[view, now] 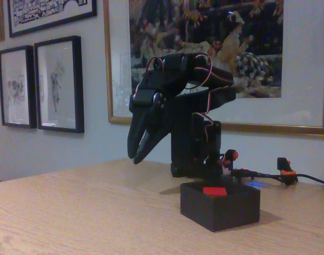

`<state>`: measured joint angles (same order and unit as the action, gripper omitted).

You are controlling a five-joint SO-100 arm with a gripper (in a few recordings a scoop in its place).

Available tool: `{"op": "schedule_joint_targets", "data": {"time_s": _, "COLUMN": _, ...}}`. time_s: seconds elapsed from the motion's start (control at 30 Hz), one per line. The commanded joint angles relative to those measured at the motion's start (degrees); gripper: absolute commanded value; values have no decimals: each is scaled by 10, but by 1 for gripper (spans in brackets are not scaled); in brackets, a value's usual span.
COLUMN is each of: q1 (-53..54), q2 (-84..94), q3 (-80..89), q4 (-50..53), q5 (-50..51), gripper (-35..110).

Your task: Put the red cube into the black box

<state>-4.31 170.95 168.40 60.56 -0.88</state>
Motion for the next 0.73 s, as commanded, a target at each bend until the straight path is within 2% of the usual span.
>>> {"op": "schedule_joint_targets", "data": {"time_s": 0.0, "q1": -5, "q2": 24, "q3": 4, "q4": 18, "q5": 8, "gripper": 0}}
{"op": "schedule_joint_targets", "data": {"time_s": 0.7, "q1": 3, "q2": 32, "q3": 6, "q4": 22, "q5": 28, "gripper": -2}}
